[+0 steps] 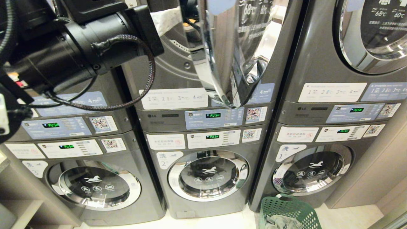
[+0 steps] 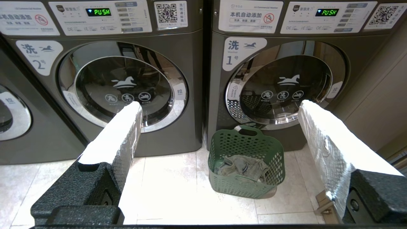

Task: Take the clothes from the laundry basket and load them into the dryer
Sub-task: Open the dryer

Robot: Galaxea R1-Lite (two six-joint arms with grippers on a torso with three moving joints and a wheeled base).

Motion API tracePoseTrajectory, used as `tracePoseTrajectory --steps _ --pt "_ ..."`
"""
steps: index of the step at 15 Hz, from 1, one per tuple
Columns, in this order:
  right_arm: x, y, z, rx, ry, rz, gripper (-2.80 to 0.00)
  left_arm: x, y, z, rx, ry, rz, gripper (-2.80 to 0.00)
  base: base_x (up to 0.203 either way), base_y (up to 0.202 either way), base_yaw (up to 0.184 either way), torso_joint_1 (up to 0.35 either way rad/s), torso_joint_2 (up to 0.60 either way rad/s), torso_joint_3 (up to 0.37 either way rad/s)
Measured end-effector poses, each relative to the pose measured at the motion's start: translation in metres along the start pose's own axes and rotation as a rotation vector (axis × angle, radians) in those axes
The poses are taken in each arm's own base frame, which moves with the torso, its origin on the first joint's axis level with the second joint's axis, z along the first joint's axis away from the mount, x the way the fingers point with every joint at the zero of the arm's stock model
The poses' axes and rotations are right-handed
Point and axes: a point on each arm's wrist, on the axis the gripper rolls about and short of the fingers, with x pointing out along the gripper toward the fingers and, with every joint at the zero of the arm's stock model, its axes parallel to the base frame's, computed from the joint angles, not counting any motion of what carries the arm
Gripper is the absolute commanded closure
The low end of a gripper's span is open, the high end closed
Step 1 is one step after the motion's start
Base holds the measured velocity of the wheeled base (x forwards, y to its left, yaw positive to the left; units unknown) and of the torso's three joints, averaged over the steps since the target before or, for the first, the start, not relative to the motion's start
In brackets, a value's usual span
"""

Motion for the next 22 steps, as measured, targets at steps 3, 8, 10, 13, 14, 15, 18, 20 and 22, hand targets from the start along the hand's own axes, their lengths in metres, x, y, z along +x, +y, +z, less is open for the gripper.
tracePoseTrajectory --steps 3,8,10,13,14,15,18,20,22 --pt "0.0 0.0 0.0 0.001 -0.001 0.0 -2.8 0.002 -0.055 0.005 -0.05 -0.018 -0.185 0.0 0.0 0.0 0.0 0.0 0.0 0.0" --pt "0.0 0.0 0.0 0.001 -0.001 0.0 -2.8 0.011 -0.131 -0.004 -0.028 -0.017 -0.416 0.0 0.0 0.0 0.0 0.0 0.0 0.0" --pt "0.0 0.0 0.0 0.001 -0.001 0.0 -2.8 0.013 -0.128 -0.004 -0.025 -0.009 -0.33 0.0 0.0 0.0 0.0 0.0 0.0 0.0" --pt "0.0 0.0 0.001 -0.01 -0.008 0.006 -2.8 0.003 -0.094 0.01 -0.001 -0.025 -0.087 0.0 0.0 0.0 0.0 0.0 0.0 0.0" --pt "-0.001 0.0 0.007 -0.032 -0.047 0.022 -2.8 -0.007 -0.082 0.016 0.009 -0.018 -0.015 0.0 0.0 0.0 0.0 0.0 0.0 0.0" --pt "-0.005 0.001 0.02 -0.062 -0.106 0.048 -2.8 -0.019 -0.074 0.02 0.016 -0.004 0.029 0.0 0.0 0.0 0.0 0.0 0.0 0.0" --pt "-0.013 0.002 0.073 -0.112 -0.197 0.108 -2.8 -0.081 -0.057 0.039 0.035 0.061 0.131 0.0 0.0 0.0 0.0 0.0 0.0 0.0" --pt "-0.003 0.001 0.121 -0.132 -0.232 0.116 -2.8 -0.137 -0.054 0.053 0.017 0.105 0.219 0.0 0.0 0.0 0.0 0.0 0.0 0.0" --pt "0.021 0.001 0.17 -0.158 -0.29 0.134 -2.8 -0.196 -0.058 0.062 -0.002 0.147 0.308 0.0 0.0 0.0 0.0 0.0 0.0 0.0"
